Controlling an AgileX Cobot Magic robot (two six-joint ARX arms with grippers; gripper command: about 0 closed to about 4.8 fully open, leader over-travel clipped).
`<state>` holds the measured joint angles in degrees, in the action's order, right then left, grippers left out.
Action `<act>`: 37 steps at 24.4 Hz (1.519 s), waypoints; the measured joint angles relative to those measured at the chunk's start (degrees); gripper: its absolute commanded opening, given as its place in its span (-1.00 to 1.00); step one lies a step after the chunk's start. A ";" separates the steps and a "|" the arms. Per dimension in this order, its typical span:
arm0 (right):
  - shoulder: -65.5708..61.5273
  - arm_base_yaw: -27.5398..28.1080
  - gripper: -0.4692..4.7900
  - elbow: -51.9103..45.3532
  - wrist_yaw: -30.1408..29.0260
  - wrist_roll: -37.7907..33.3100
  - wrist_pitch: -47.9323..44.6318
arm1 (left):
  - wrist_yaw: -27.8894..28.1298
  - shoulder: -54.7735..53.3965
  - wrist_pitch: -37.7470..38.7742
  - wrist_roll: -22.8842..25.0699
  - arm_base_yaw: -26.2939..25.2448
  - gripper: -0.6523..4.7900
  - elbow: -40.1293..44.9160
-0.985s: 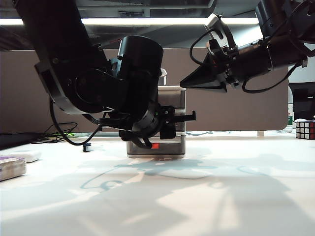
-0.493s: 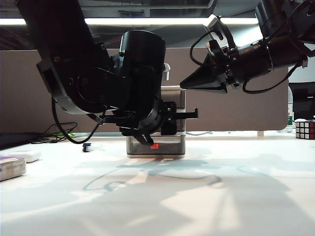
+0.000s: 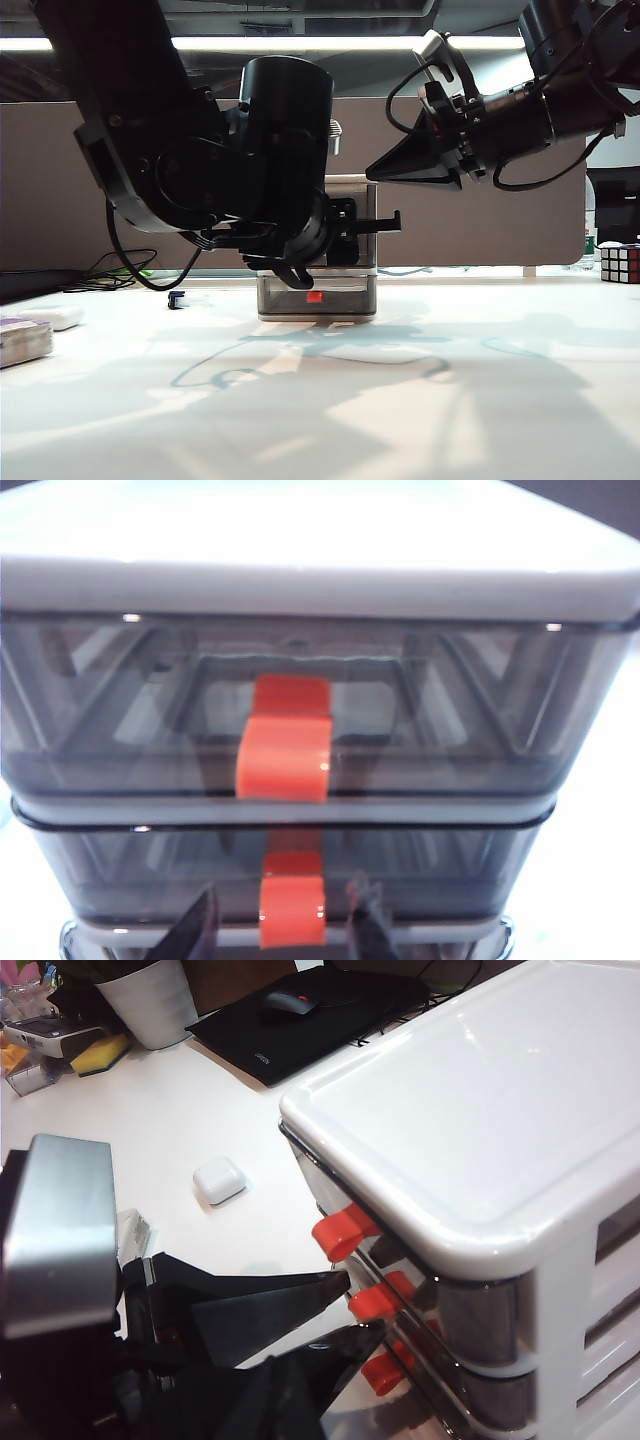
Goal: Open the second layer of the drawer on the table, pick up a pack of napkins on the table and put it in, and finally close the drawer.
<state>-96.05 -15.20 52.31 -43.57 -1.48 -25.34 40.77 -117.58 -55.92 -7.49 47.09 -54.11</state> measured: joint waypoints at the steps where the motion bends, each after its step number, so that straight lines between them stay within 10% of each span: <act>1: 0.00 0.00 -0.84 0.00 0.00 0.00 0.02 | 0.00 0.00 0.00 0.00 0.00 -0.21 0.00; 12: 0.00 0.02 -0.84 0.00 0.00 0.00 0.02 | -0.02 0.00 -0.02 0.02 0.00 -0.76 0.00; 25: -1.18 -0.02 -0.84 0.00 0.02 0.26 -0.83 | 0.26 0.00 0.00 2.14 -0.13 -0.78 0.02; 30: -1.29 -0.02 -0.84 0.00 0.02 0.28 -0.87 | 0.20 0.00 1.95 2.14 -0.11 -0.05 0.02; 37: -1.29 -0.04 -0.84 0.00 0.02 0.28 -0.87 | 0.11 0.00 3.08 1.20 1.68 -0.05 0.04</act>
<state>-97.34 -15.25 52.31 -43.55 -1.19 -26.22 40.88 -117.58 -52.84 -6.28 48.77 -54.06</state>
